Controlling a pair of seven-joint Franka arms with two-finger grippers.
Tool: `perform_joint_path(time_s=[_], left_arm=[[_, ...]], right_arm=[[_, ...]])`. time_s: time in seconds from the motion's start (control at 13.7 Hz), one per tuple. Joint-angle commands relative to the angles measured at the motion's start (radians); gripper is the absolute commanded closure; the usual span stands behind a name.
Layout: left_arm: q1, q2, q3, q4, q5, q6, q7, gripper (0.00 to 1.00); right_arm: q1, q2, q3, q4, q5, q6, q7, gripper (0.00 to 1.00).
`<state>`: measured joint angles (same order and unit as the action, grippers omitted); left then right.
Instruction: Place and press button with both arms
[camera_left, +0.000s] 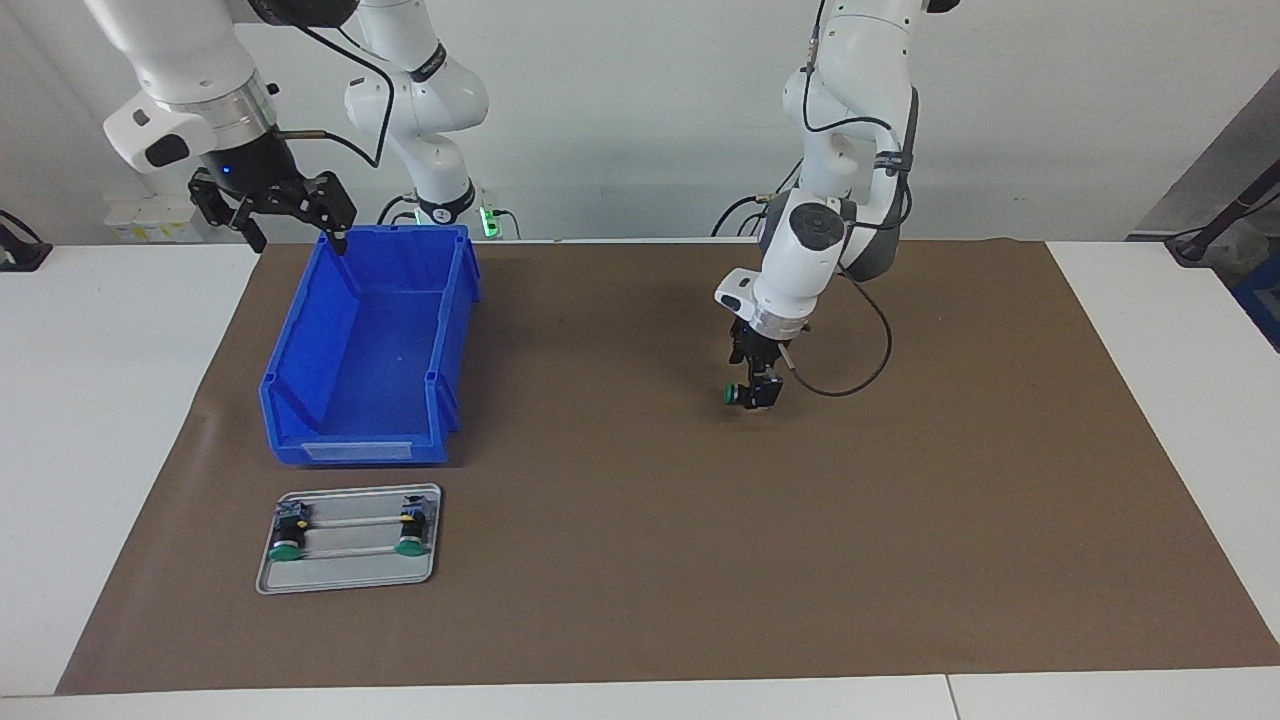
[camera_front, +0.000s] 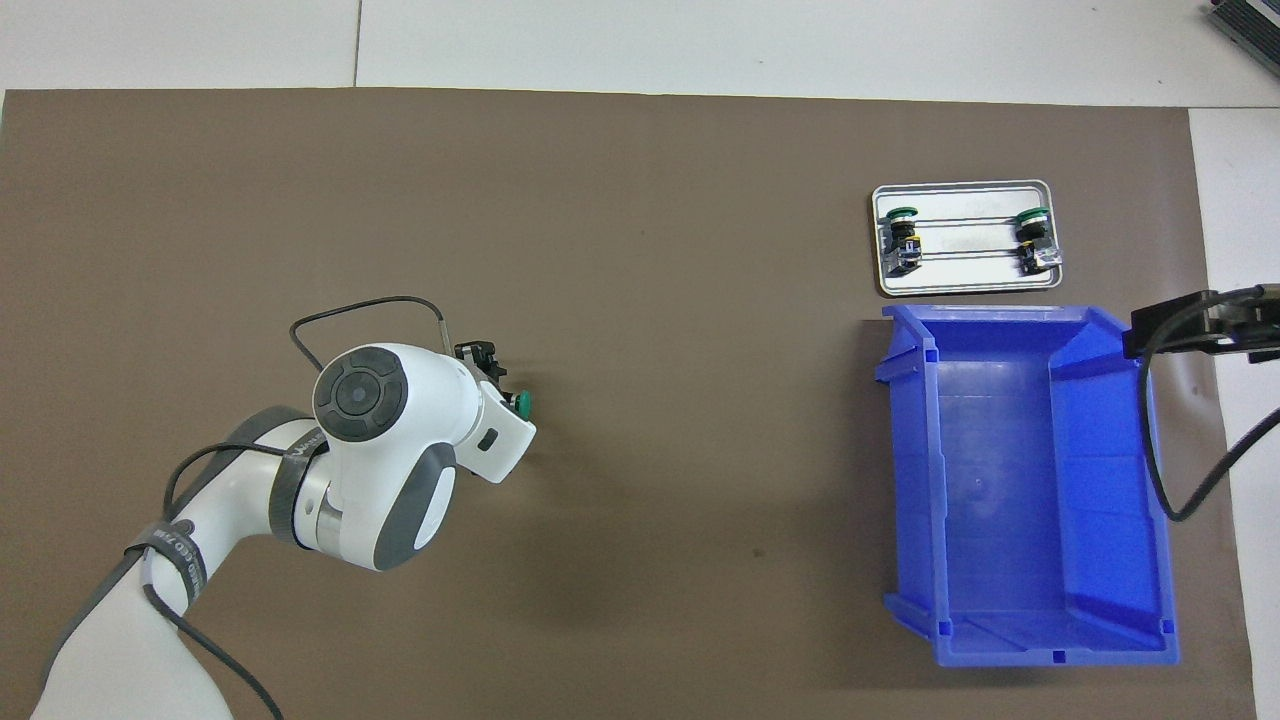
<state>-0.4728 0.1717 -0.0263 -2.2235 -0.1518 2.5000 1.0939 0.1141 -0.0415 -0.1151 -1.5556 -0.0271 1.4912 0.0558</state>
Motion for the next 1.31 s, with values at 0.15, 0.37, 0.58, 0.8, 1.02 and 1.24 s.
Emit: perform_joint_path(time_s=[0.15,0.37,0.58,0.8,1.02,1.24], left_arm=[[-0.046,0.055,0.016,-0.011,-0.009,0.103,-0.017,0.02],[-0.049,0.055,0.016,-0.013,-0.009,0.102,-0.016,0.02],[-0.053,0.055,0.016,-0.016,-0.009,0.103,-0.008,0.08],[-0.053,0.054,0.016,-0.024,-0.009,0.106,0.014,0.23],[-0.053,0.052,0.017,-0.033,-0.009,0.112,0.069,0.39],[-0.053,0.052,0.017,-0.039,-0.009,0.112,0.076,0.57]], right_arm=[[-0.011,-0.038,0.003,-0.054,-0.002,0.032,-0.014,0.0],[-0.011,-0.04,0.003,-0.061,-0.002,0.032,-0.013,0.0],[-0.011,-0.044,0.003,-0.066,-0.002,0.032,-0.013,0.0],[-0.011,-0.046,0.002,-0.069,-0.002,0.034,-0.013,0.0],[-0.016,-0.046,0.002,-0.07,-0.002,0.034,-0.013,0.0],[-0.016,-0.046,0.002,-0.07,-0.001,0.034,-0.013,0.0]])
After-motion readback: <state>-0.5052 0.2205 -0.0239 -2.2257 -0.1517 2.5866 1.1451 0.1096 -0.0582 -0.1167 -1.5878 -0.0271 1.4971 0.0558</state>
